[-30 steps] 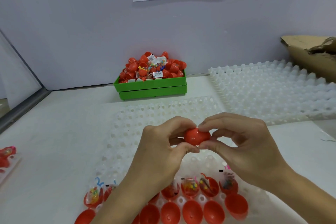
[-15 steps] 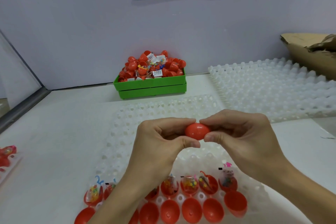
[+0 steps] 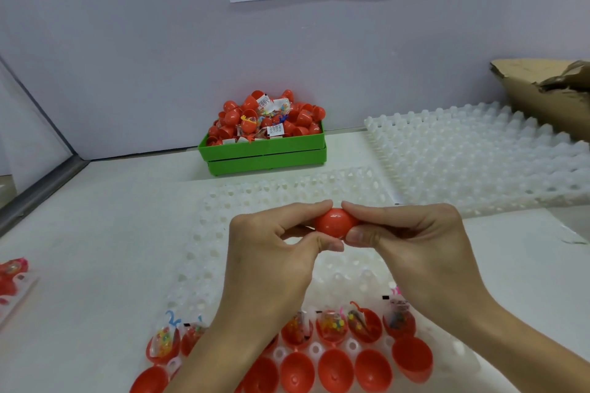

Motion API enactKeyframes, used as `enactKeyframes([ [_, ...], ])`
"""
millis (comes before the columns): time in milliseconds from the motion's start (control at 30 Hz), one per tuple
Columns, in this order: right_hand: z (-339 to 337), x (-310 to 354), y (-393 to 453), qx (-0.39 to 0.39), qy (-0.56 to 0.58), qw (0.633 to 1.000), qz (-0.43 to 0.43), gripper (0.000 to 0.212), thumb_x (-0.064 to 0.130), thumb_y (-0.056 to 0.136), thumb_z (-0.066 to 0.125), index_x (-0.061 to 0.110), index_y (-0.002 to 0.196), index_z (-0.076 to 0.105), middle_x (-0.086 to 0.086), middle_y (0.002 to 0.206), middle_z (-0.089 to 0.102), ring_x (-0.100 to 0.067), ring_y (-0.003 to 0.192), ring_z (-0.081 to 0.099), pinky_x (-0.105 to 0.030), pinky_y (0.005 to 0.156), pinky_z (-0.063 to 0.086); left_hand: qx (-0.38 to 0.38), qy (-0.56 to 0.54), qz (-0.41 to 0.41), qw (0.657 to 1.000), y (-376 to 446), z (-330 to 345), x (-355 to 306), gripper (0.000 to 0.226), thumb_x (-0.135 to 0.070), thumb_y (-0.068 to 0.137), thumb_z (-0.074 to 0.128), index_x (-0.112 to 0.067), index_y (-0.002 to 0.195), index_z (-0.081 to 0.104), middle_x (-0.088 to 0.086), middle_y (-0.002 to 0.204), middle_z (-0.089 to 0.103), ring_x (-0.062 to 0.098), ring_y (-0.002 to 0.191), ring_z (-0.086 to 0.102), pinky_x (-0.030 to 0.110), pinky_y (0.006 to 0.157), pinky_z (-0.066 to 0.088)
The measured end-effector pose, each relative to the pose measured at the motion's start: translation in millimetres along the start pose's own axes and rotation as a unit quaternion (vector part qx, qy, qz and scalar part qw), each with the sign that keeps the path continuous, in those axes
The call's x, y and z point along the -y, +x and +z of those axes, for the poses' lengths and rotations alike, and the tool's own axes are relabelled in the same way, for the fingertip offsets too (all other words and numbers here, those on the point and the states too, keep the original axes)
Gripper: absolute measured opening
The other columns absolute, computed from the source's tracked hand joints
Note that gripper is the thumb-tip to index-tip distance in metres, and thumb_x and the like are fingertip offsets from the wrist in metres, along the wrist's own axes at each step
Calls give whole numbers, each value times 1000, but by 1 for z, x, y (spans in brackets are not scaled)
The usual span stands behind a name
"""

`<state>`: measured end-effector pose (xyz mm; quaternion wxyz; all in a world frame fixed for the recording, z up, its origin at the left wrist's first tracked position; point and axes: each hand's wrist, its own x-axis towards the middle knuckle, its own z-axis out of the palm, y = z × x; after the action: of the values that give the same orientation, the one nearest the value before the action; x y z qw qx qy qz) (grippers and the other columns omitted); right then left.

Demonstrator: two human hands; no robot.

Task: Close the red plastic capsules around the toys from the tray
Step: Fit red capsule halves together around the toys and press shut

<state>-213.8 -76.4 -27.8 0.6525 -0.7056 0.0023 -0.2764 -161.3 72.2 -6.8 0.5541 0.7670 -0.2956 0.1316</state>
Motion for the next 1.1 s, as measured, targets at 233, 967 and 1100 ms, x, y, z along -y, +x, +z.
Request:
enactKeyframes([
  [233, 4, 5, -4, 37, 0, 999, 40, 36, 29, 65, 80, 22, 100, 78, 8, 87, 78, -7, 85, 75, -14, 75, 56, 12, 74, 63, 995, 1, -1, 5, 32, -10, 66, 86, -28, 91, 78, -22, 85, 73, -4, 75, 68, 9, 71, 51],
  [967, 3, 8, 4, 112, 132, 984, 44, 34, 25, 65, 77, 18, 98, 79, -4, 97, 78, -18, 98, 73, -21, 80, 56, 164, -228, -91, 955, 10, -7, 5, 35, -3, 68, 76, -22, 97, 79, -1, 96, 78, 13, 94, 73, 18, 77, 56],
  [1100, 6, 12, 3, 136, 150, 979, 16, 28, 5, 74, 67, 20, 94, 80, 1, 95, 78, -12, 95, 73, -16, 79, 55, 135, -218, -94, 962, 9, -3, 3, 47, 13, 68, 74, -28, 91, 80, -2, 90, 78, 11, 88, 74, 17, 73, 57],
])
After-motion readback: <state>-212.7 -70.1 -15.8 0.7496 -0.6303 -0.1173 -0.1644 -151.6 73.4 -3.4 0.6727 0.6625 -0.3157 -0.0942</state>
